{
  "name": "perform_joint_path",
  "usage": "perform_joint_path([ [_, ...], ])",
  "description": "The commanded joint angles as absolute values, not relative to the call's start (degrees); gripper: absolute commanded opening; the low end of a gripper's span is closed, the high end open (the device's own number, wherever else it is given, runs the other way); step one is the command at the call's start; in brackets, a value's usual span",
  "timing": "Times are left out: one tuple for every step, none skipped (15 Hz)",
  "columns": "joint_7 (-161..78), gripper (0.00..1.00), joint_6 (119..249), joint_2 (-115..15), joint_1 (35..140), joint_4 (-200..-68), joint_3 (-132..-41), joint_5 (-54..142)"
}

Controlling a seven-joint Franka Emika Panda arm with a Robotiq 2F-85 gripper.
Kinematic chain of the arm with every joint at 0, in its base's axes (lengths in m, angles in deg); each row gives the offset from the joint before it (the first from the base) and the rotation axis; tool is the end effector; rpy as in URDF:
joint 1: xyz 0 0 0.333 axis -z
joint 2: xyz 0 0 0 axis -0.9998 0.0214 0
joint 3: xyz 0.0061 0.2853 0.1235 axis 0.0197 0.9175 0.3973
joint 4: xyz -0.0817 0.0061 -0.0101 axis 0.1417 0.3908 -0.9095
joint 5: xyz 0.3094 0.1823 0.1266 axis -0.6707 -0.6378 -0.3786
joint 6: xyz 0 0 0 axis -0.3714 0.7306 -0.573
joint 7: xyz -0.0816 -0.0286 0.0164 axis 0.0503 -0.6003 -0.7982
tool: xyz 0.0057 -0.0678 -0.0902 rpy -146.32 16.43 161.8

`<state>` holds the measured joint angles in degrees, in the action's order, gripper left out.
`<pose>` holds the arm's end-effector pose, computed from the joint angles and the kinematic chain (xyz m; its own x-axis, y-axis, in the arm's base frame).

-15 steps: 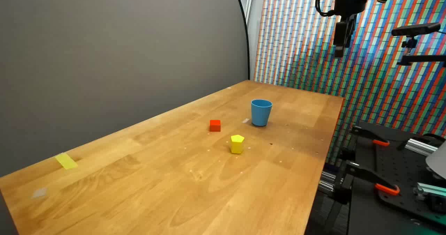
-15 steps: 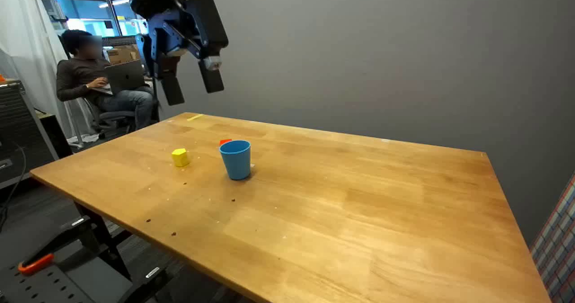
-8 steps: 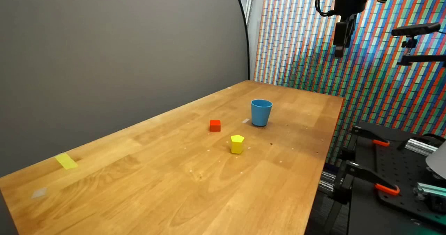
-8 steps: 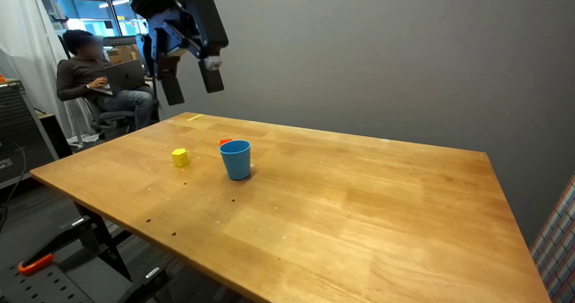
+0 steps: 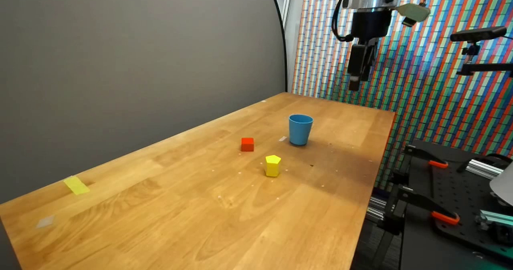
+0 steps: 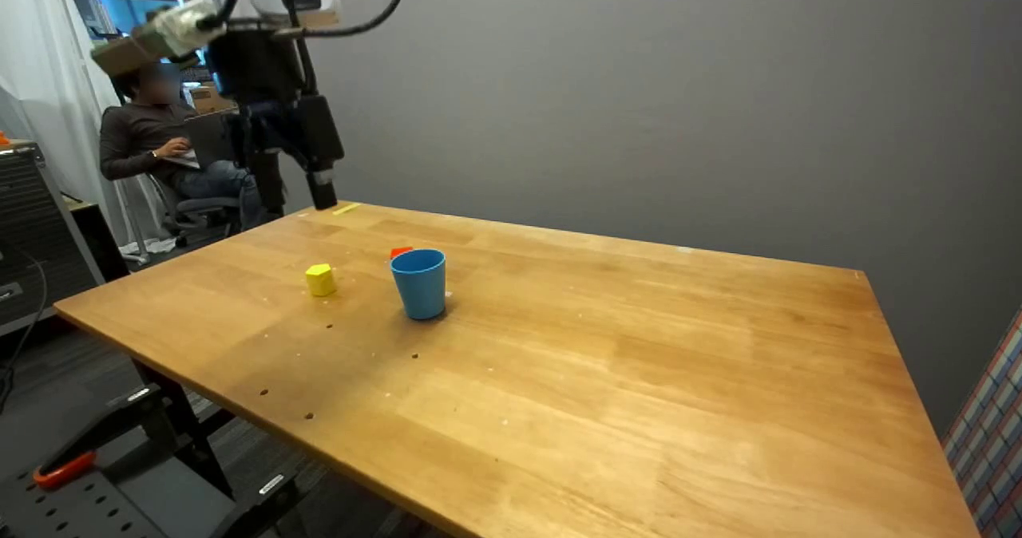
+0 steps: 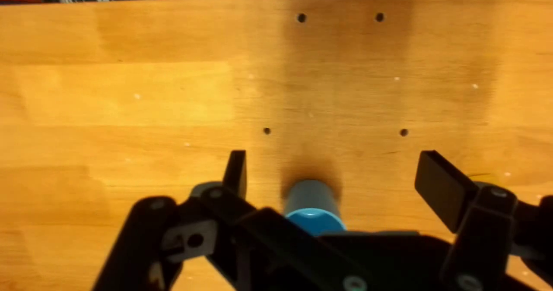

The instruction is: Get the yellow block from the table and place it in the blue cup

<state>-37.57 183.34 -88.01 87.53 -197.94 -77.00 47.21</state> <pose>0.3686 0.0380 0.3332 0.9993 0.0359 -0.0085 0.0367 -0.9930 0.1119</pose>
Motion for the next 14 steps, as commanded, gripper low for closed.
perform_joint_path([
  [-34.2,1.00,191.4,-75.8,83.0,-193.4,-72.5,44.5],
  [-33.4,1.00,192.9,-73.2,82.3,-192.2,-71.5,45.0],
  [-32.5,1.00,194.2,-69.8,81.6,-190.4,-70.4,45.9],
  [-31.8,1.00,195.2,-67.2,81.1,-188.8,-69.6,47.2],
  [-31.0,1.00,195.9,-64.7,80.6,-187.1,-69.1,48.9],
  [-30.5,1.00,196.1,-62.1,80.0,-185.2,-69.0,50.5],
  [-30.3,1.00,196.4,-59.6,79.1,-183.3,-69.0,51.2],
  [-30.2,1.00,196.8,-57.6,78.2,-181.8,-69.1,52.1],
  [-30.3,1.00,197.2,-56.0,77.1,-180.5,-69.3,53.0],
  [-30.4,1.00,197.9,-54.5,76.2,-179.1,-69.7,54.4],
  [-30.9,1.00,198.2,-53.1,75.4,-177.8,-70.2,55.3],
  [-31.4,1.00,198.8,-52.0,74.9,-176.6,-70.7,55.6],
  [-31.8,1.00,199.2,-50.9,74.6,-175.7,-71.1,55.6],
  [-32.4,1.00,199.7,-50.0,74.4,-174.9,-71.4,55.2],
])
